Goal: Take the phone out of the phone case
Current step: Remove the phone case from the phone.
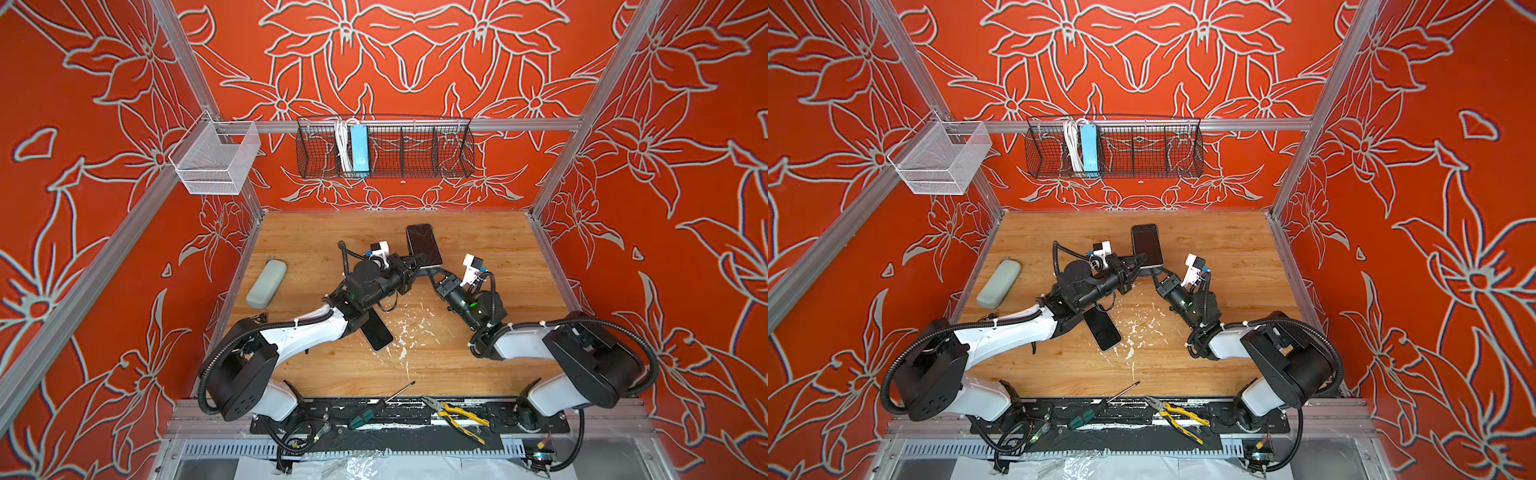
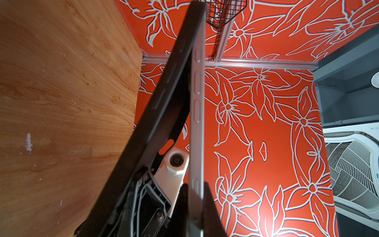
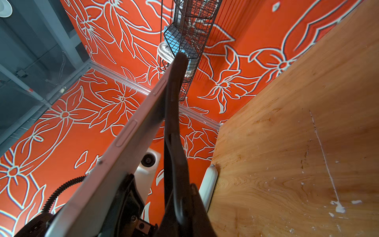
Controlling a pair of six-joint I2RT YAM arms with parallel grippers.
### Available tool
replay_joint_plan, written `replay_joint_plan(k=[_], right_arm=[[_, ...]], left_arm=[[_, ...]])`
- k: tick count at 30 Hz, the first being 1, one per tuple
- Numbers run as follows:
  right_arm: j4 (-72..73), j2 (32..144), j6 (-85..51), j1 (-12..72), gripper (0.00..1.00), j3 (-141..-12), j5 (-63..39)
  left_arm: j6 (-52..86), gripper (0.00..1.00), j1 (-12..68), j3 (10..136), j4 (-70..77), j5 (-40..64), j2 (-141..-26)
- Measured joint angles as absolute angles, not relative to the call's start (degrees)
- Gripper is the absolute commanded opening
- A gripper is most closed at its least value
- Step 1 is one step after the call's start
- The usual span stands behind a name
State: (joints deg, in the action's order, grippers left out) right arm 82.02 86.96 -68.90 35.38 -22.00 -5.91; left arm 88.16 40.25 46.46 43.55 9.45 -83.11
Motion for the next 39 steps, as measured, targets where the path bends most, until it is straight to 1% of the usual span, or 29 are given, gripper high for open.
replay_joint_plan(k=[12,21,34,39], right_arm=[[83.1,88.7,-68.0,35.2,0.0,-22.0,-5.7],[79.7,90.7,-67.9,34.1,0.0,-22.0,-5.5],[79.1,90.5,-67.6,33.1,0.0,-20.3,-4.6],[76.2,87.5,-67.3,32.7,0.0,-17.0,-3.2]], left_arm=[[88.4,0.0,40.6,46.5,42.6,9.1,-82.3],[89.0,0.0,43.1,46.5,45.6,12.1,-81.7],[89.1,0.0,43.2,46.5,46.7,11.6,-81.6],[87.8,0.0,42.8,46.5,45.9,11.3,-80.5]])
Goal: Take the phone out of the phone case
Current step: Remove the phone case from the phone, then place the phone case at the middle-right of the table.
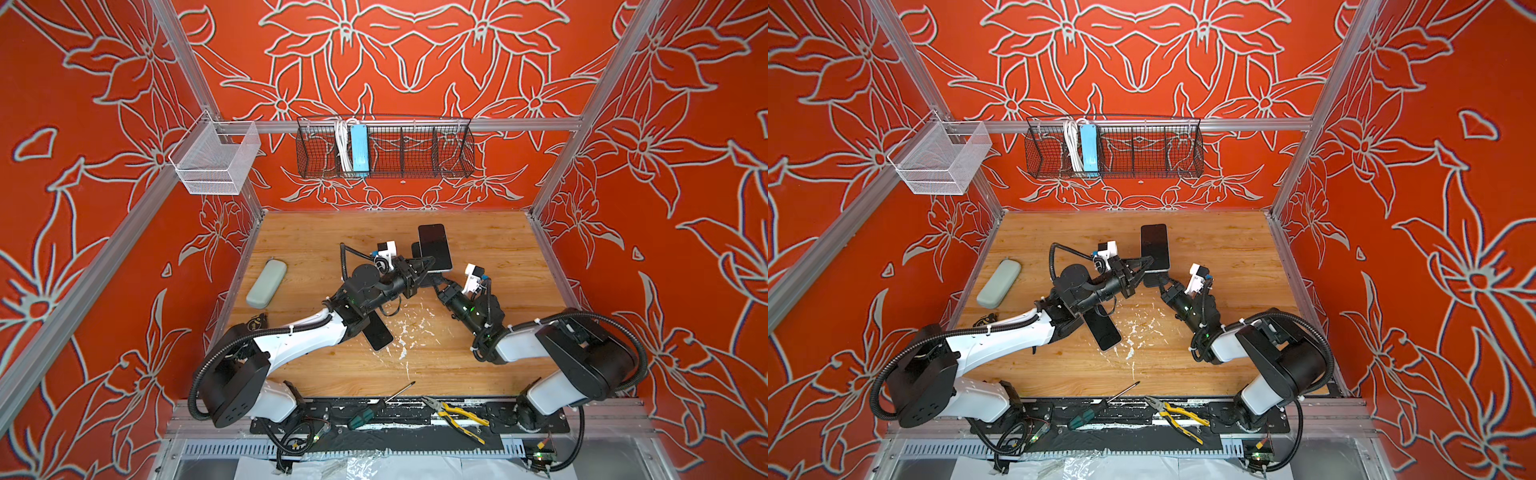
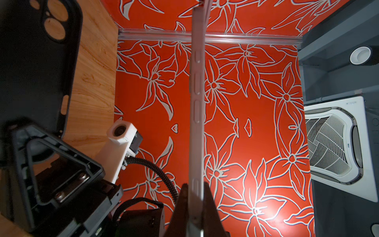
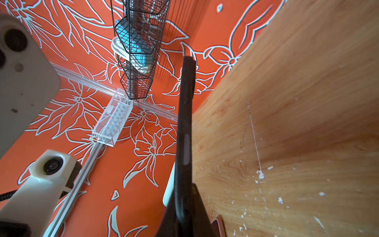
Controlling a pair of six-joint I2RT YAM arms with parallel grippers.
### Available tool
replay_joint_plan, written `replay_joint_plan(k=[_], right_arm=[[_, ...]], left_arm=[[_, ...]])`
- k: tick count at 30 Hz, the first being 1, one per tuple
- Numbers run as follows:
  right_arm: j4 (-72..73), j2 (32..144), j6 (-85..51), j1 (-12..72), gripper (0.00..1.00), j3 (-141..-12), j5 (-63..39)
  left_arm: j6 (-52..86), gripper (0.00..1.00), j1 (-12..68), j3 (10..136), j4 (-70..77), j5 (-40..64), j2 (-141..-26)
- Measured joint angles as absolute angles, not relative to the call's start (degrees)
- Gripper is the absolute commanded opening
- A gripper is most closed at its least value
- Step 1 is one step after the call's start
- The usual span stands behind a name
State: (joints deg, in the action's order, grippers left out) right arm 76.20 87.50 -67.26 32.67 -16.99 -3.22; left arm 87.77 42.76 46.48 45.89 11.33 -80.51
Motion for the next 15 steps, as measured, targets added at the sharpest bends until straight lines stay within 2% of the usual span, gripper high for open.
replay_joint_plan(k=[4,15], right_arm=[[68.9,80.7,-65.3,32.5,0.0,-15.5,-1.9],[34.1,49.7,-57.8,28.7,0.0,-14.9,1.5]], left_arm=[[86.8,0.0,42.0,46.5,45.7,11.3,-79.6],[86.3,0.0,39.4,45.1,45.5,12.1,-79.4]])
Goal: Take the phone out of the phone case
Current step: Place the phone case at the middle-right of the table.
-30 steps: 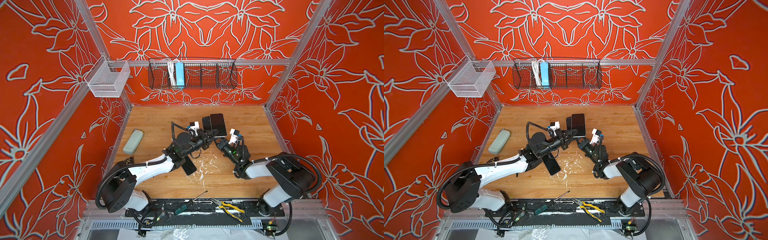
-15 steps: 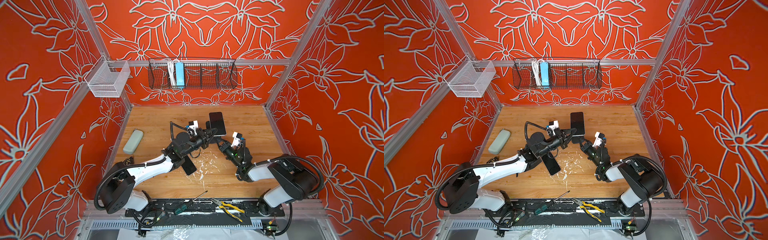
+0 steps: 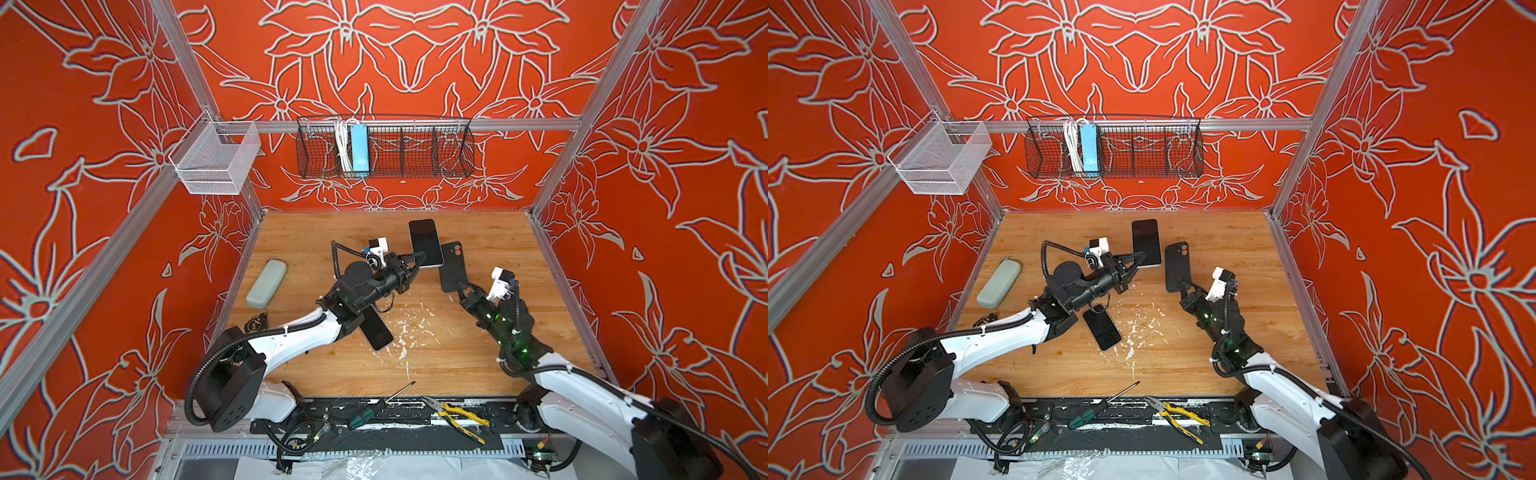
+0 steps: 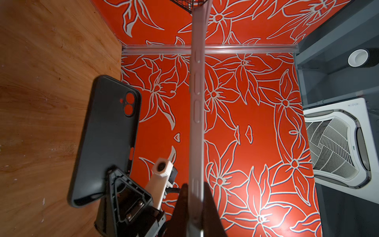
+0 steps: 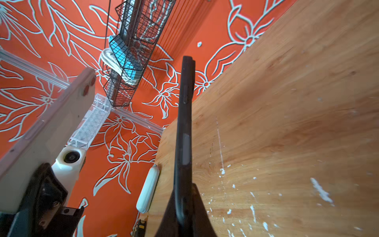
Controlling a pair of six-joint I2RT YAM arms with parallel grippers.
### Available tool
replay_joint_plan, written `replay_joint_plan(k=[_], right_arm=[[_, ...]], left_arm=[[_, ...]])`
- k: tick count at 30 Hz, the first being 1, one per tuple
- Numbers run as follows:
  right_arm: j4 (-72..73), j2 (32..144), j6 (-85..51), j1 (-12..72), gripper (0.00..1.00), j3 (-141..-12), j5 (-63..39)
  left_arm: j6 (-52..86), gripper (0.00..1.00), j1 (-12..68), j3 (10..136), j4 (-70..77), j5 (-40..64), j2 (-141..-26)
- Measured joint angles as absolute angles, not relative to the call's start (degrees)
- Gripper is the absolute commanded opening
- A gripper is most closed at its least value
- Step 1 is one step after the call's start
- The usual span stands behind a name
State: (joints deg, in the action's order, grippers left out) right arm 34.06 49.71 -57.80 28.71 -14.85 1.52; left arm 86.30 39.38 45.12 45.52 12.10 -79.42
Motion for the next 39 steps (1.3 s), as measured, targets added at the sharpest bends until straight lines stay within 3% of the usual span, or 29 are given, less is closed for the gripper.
replay_joint_plan(k=[6,15,31,39], right_arm=[[20.5,40.0,-57.0,24.5,0.0,-11.5,0.7],[12.4,37.8,-56.5,17.7,0.0,-6.7,-5.5],[15.9,46.5,-52.9,6.8,0.02,-5.1,-15.5],[16.1,48.6,-51.2,5.2,0.15,-5.5,-16.9]], left_arm=[[86.2,0.0,37.7,45.1,45.5,13.4,-80.4],[85.5,0.0,36.2,43.0,45.6,14.7,-80.5],[83.5,0.0,35.2,42.4,45.5,16.4,-80.5],[83.0,0.0,35.2,42.2,45.4,16.6,-80.5]])
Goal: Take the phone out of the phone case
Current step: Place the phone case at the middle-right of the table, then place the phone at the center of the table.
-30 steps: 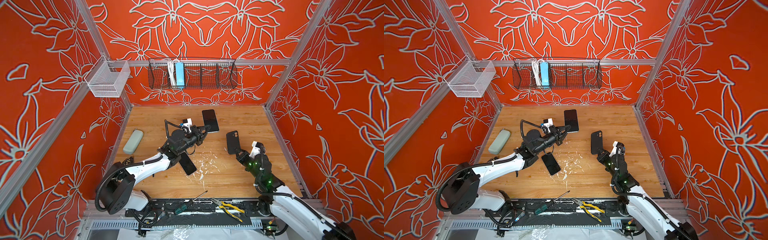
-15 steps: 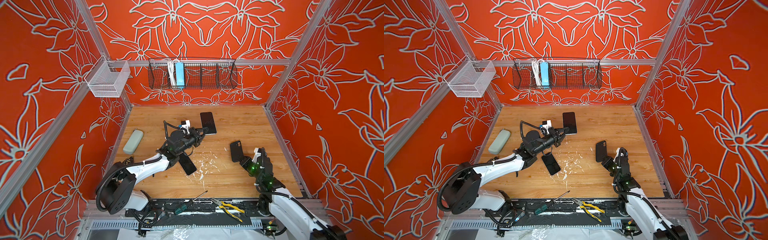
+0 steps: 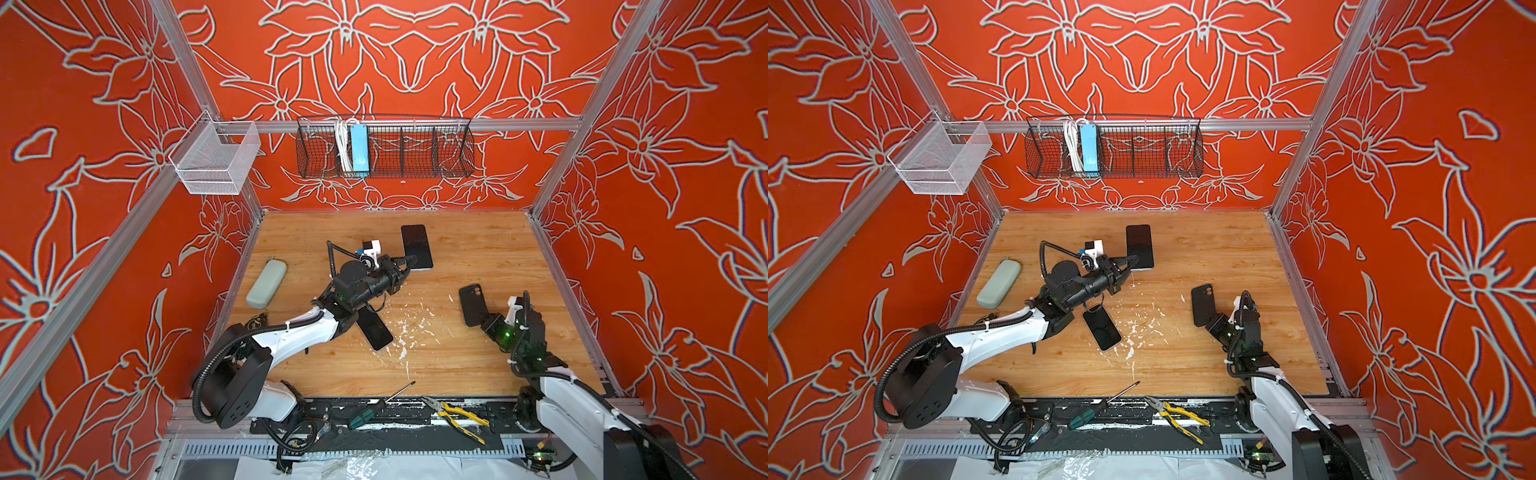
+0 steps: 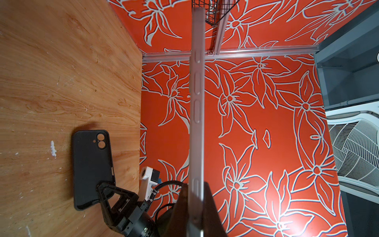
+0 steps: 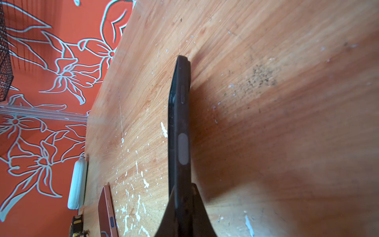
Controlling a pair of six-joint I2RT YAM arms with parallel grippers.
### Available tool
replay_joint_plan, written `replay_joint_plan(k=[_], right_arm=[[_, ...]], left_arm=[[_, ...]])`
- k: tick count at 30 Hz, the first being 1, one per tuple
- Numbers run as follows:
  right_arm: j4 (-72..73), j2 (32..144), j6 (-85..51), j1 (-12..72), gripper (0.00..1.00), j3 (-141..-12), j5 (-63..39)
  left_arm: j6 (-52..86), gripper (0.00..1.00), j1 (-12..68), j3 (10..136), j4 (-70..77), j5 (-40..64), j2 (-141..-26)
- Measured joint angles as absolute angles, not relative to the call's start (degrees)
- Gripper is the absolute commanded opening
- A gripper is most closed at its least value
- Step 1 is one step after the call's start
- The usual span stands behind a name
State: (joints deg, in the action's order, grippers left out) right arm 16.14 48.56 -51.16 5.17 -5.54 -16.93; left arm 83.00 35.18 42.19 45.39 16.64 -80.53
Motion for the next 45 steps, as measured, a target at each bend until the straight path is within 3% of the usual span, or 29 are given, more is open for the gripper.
replay_joint_plan(k=[8,29,33,35,45], right_arm=[[11.7,46.2,-49.4,4.7,0.41,-7.1,-16.3],[-1.0,44.3,-46.2,4.1,0.59,-13.5,-9.2],[-1.9,44.5,-45.0,4.1,0.76,-14.5,-9.3],[-1.7,44.7,-44.9,4.1,0.98,-15.1,-9.8],[1.3,50.4,-43.9,3.8,0.98,-17.1,-15.1]], left_arm=[[82.3,0.0,35.1,42.2,45.3,16.7,-80.5],[81.7,0.0,34.9,40.5,44.6,17.6,-80.5],[81.0,0.0,35.0,40.1,44.4,18.2,-80.6],[80.7,0.0,35.3,39.7,44.4,18.2,-81.1],[79.4,0.0,39.5,37.4,46.2,17.8,-89.2]])
